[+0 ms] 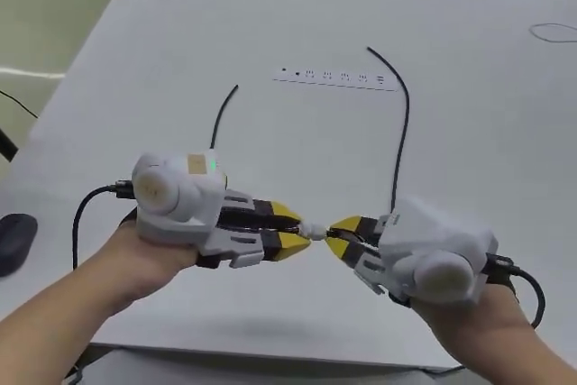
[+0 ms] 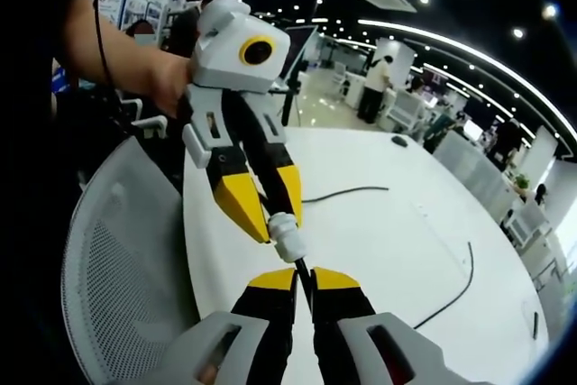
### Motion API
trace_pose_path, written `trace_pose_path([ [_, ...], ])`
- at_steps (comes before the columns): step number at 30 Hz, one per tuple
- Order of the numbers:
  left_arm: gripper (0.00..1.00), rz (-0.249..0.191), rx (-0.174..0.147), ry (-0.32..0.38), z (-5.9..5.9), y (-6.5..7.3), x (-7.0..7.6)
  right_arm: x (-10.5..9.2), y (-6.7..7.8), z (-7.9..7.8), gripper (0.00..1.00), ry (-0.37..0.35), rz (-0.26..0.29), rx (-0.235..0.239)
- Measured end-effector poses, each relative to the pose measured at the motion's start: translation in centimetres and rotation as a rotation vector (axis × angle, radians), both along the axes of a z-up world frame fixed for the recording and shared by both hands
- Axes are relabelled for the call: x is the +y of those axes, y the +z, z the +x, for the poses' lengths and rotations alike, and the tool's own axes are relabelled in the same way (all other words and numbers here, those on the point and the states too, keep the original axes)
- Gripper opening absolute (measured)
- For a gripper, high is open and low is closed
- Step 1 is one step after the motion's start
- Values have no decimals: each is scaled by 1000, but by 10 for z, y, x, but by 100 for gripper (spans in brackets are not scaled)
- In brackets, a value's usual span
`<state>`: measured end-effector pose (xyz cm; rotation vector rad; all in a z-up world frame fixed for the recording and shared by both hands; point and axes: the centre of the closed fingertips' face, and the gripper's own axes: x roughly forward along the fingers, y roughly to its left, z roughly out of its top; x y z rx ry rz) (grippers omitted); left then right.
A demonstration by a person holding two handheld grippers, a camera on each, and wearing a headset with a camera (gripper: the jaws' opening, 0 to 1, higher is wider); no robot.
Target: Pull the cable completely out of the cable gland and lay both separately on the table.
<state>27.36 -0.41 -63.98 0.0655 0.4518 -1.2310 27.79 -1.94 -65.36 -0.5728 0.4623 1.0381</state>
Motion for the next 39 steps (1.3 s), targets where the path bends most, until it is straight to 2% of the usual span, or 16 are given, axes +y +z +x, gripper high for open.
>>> trace_pose_path([
  [2,15,6,1,1,0,-2,0,0,-2,0,0,-10,4,22],
  [8,15,14,3,12,1,-3,1,-2,-5,2,0,-19,-10,24],
  [13,15,6,6,21,1,-2,1,-7,-7,4,0,-46,12,48],
  [24,15,15,10,32,-2,-5,-1,-9,-12,1,0,-51,23,59],
  [27,15,19,11,30,-3,-6,0,-12,-15,0,0,-53,5,54],
  [32,15,9,17,35,-6,-4,2,-27,-22,5,0,-110,-2,79],
  [35,15,-9,25,44,-6,-1,3,-39,-26,10,0,-156,13,104],
  [39,15,-21,24,51,-7,2,3,-58,-35,17,0,-248,34,143],
])
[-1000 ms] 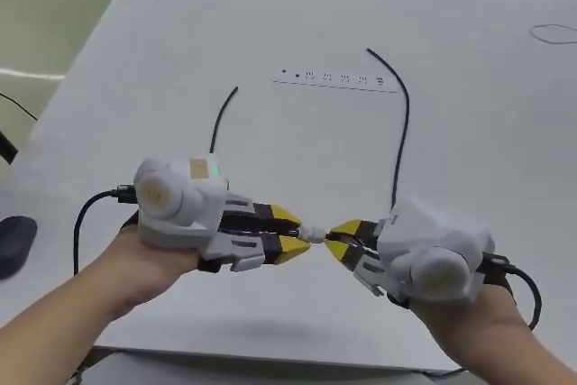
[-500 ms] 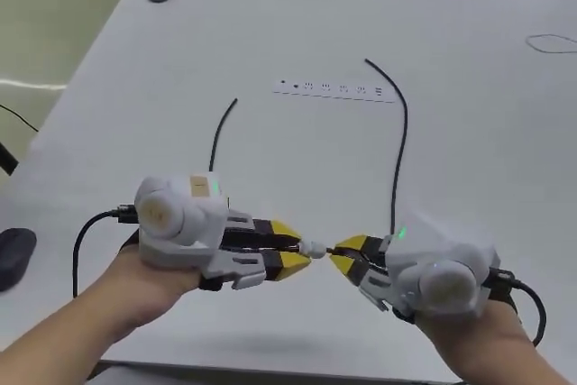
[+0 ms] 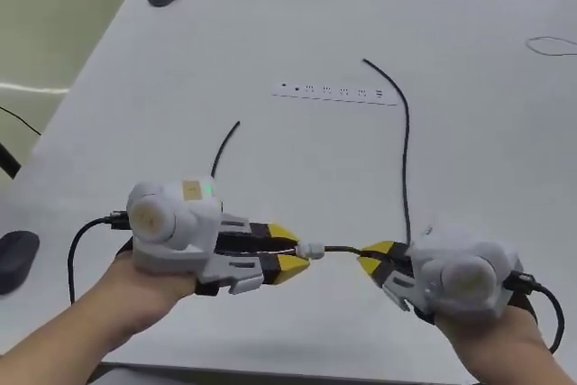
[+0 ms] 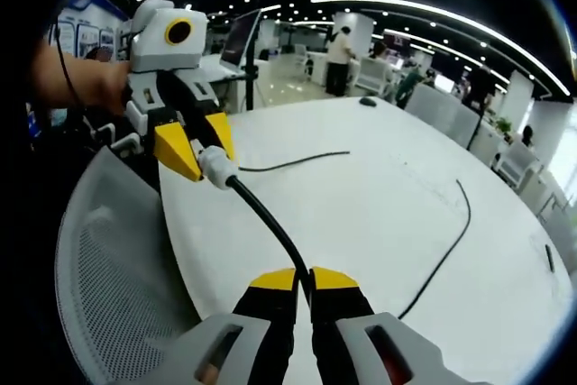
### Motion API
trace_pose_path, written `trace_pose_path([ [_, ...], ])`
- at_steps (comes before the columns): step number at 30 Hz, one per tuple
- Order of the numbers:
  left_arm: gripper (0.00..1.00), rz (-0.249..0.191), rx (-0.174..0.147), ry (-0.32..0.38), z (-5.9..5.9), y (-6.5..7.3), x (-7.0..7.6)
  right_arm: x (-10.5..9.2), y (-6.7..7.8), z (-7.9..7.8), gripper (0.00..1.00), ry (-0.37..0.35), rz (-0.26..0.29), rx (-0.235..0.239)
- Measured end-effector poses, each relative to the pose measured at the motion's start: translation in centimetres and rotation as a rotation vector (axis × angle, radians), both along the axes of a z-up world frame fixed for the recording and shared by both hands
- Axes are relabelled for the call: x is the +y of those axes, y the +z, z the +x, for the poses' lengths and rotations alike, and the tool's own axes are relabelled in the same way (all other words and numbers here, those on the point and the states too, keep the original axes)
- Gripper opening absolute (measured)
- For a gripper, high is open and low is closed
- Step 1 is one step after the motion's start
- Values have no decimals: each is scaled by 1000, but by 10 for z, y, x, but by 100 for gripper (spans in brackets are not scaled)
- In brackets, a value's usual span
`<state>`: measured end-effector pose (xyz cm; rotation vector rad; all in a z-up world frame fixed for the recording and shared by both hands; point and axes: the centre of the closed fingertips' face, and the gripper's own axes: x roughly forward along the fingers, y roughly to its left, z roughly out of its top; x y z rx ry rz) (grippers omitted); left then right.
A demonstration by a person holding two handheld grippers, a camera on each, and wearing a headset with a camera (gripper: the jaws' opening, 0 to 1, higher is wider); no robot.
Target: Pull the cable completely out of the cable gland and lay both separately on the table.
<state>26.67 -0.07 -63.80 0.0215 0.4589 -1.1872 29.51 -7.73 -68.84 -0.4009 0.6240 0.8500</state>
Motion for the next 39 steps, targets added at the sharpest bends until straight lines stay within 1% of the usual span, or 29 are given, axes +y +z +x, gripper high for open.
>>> trace_pose_path([
  [1,15,-2,-1,1,0,1,0,-5,-3,1,0,-27,3,13],
  [3,15,-8,1,2,-1,1,-1,-14,-13,3,0,-91,28,65],
  [4,15,-13,7,3,-2,1,-2,-16,-15,3,0,-121,55,87],
  [5,15,-14,7,2,-3,1,-3,-23,-21,4,0,-164,64,121],
  [6,15,-13,8,-2,-4,-1,-5,-26,-26,4,0,-177,60,132],
  [7,15,-12,8,-3,-4,-1,-6,-28,-31,1,0,-192,64,154],
  [9,15,-6,7,-8,-6,-3,-9,-30,-38,-2,0,-232,83,193],
  [10,15,-4,4,-10,-7,-3,-10,-28,-39,-3,0,-234,99,204],
  [14,15,-3,5,-4,-6,-3,-9,-27,-37,-3,0,-233,94,188],
  [16,15,-2,4,-3,-6,-3,-7,-27,-37,-4,0,-233,95,188],
  [18,15,-1,3,1,-5,-2,-5,-26,-35,-5,1,-224,105,194],
  [21,15,-6,0,14,-2,0,-2,-26,-30,-6,1,-225,125,186],
  [23,15,-8,-1,19,-2,1,-2,-26,-29,-6,1,-221,127,184],
  [25,15,-7,0,22,-2,0,-1,-26,-28,-5,2,-217,125,176],
  [27,15,-12,8,23,-2,0,-1,-26,-28,-5,2,-212,119,172],
  [29,15,-20,21,34,0,1,0,-26,-27,-4,3,-220,125,170],
  [31,15,-20,19,40,2,2,2,-27,-26,-4,4,-222,123,172],
  [33,15,-17,15,41,3,2,3,-26,-21,-4,5,-211,119,155],
  [36,15,-16,14,44,4,2,4,-22,-10,-5,12,-184,106,125],
  [38,15,-18,25,52,6,2,5,-17,-4,-8,15,-159,97,117],
  [39,15,-19,20,55,6,2,6,-15,-1,-8,18,-150,91,108],
])
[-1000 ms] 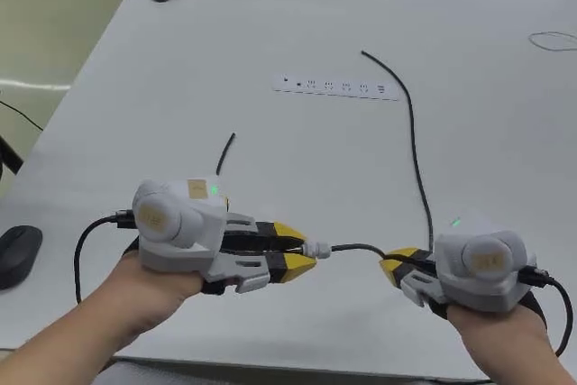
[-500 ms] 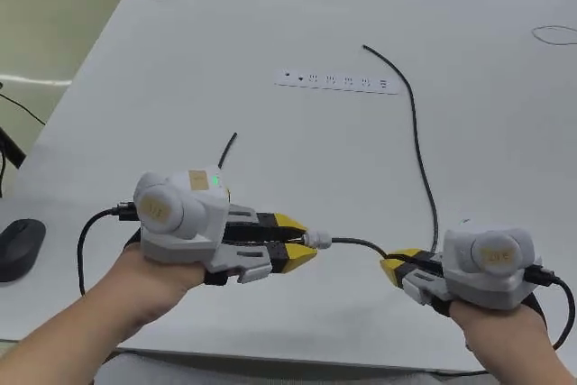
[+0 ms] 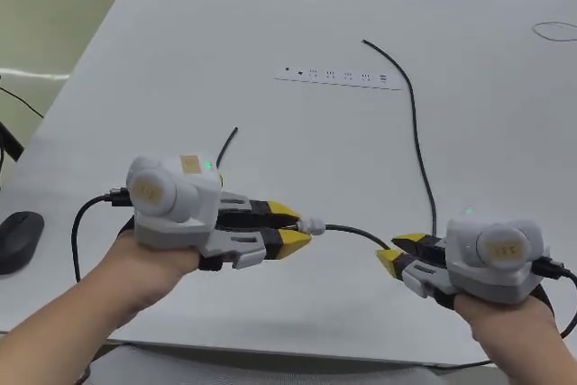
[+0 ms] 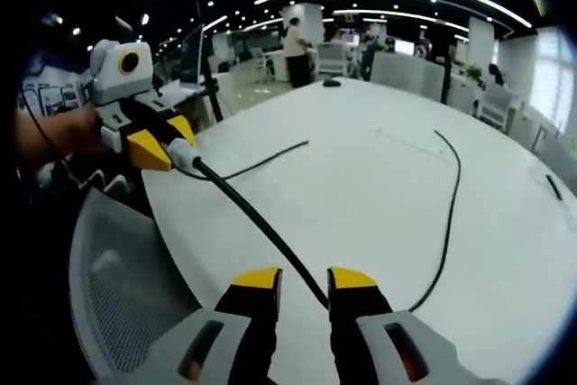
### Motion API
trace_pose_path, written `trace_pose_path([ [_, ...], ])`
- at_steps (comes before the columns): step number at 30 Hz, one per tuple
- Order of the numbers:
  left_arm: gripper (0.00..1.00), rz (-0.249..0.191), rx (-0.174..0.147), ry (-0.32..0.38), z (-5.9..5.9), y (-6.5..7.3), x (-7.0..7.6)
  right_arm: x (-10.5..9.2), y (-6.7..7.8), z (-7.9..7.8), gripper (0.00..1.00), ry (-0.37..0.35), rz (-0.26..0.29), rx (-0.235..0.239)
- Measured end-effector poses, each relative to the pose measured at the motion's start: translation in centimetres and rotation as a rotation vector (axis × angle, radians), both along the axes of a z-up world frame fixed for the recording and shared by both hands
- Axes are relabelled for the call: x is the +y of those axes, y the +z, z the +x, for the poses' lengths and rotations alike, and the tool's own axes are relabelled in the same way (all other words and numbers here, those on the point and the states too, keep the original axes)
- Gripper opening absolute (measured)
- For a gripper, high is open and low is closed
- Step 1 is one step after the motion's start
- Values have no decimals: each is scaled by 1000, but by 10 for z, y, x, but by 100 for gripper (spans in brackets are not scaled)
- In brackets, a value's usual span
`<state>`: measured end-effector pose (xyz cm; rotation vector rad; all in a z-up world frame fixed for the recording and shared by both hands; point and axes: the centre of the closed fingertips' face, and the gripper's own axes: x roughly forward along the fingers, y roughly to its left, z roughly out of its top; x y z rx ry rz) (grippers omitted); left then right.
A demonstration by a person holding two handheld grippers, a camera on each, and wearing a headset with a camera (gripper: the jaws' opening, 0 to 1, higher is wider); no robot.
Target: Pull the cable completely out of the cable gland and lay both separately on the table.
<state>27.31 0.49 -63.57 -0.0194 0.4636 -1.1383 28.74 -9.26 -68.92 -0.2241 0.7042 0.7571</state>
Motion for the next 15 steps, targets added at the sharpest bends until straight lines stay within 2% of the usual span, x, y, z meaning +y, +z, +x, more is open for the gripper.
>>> trace_pose_path([
  [2,15,0,5,1,0,0,0,6,10,1,21,22,-16,-35],
  [5,15,5,9,-4,-1,-2,0,19,23,1,23,56,-14,-77],
  [6,15,6,11,-5,-2,-2,0,25,29,2,23,94,-33,-111],
  [7,15,7,11,-5,-2,-2,0,27,30,2,23,104,-39,-119],
  [12,15,8,12,-7,-2,-2,-1,55,36,-6,21,257,-125,-203],
  [15,15,7,16,-7,-2,-2,-2,64,37,-9,18,298,-157,-232],
])
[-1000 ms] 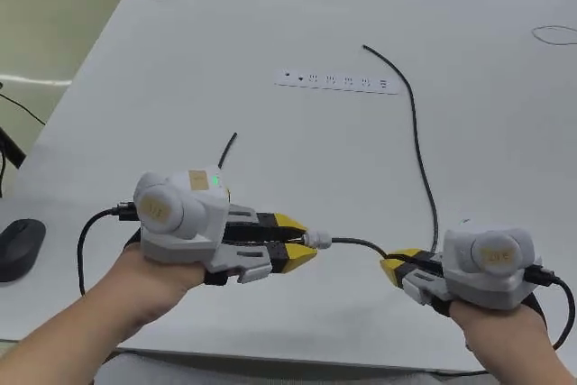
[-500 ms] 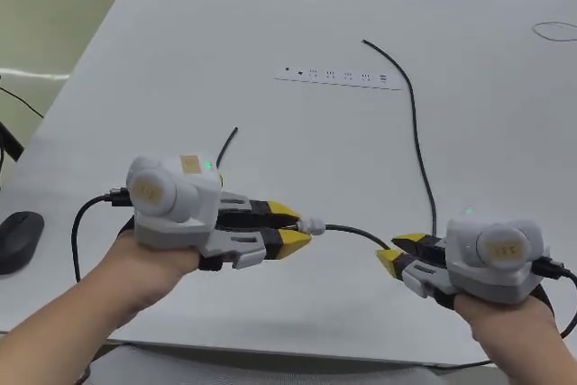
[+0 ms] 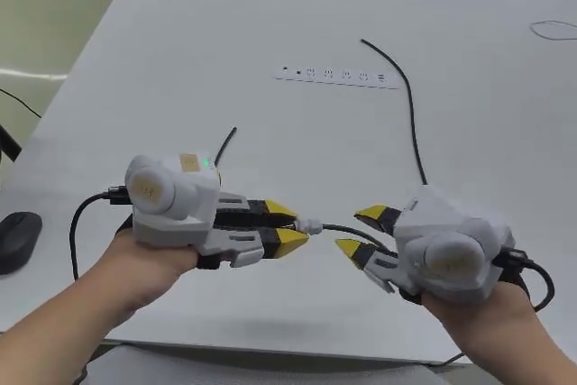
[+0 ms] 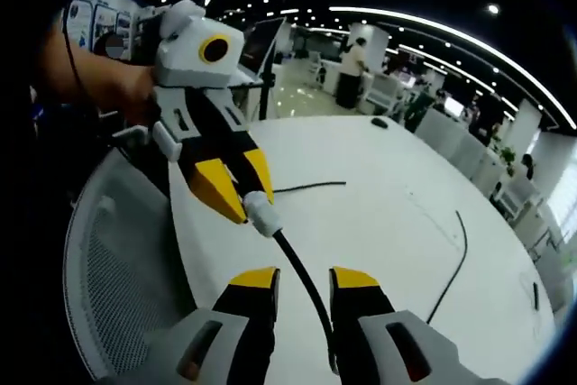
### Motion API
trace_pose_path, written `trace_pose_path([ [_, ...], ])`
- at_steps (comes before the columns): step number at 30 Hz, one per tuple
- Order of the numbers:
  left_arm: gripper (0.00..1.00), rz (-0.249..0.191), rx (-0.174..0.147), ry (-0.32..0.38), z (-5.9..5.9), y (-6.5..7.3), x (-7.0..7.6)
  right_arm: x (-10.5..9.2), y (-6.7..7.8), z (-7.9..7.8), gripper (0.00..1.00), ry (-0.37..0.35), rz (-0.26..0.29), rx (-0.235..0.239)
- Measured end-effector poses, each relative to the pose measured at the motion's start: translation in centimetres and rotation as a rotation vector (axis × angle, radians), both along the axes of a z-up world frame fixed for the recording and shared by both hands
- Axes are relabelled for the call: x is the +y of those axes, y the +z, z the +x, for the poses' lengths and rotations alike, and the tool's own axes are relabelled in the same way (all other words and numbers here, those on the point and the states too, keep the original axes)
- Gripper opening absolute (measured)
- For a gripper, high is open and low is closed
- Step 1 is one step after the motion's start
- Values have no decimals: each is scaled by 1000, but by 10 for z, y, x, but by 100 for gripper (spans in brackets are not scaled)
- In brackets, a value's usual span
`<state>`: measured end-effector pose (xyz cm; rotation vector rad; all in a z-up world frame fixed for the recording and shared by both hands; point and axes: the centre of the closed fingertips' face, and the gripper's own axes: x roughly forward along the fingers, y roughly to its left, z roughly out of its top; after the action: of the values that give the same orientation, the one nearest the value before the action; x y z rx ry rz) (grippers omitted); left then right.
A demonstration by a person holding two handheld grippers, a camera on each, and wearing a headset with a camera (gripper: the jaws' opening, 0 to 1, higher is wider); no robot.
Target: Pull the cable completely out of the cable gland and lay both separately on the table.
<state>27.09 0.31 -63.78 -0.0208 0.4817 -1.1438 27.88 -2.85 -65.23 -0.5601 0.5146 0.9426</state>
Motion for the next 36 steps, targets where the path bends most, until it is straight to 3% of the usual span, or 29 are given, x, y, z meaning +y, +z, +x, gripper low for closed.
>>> trace_pose_path([
  [8,15,-1,10,1,-2,-1,0,9,2,1,7,50,-39,-19],
  [13,15,-5,16,2,-1,-1,0,13,3,-1,6,83,-55,-32],
  [23,15,-3,19,-4,1,-2,-1,14,1,-1,2,69,-59,-25],
  [27,15,-12,16,-2,3,0,-2,13,3,2,2,60,-48,-36],
  [36,15,6,-5,-10,6,0,-4,10,2,6,1,27,8,11],
])
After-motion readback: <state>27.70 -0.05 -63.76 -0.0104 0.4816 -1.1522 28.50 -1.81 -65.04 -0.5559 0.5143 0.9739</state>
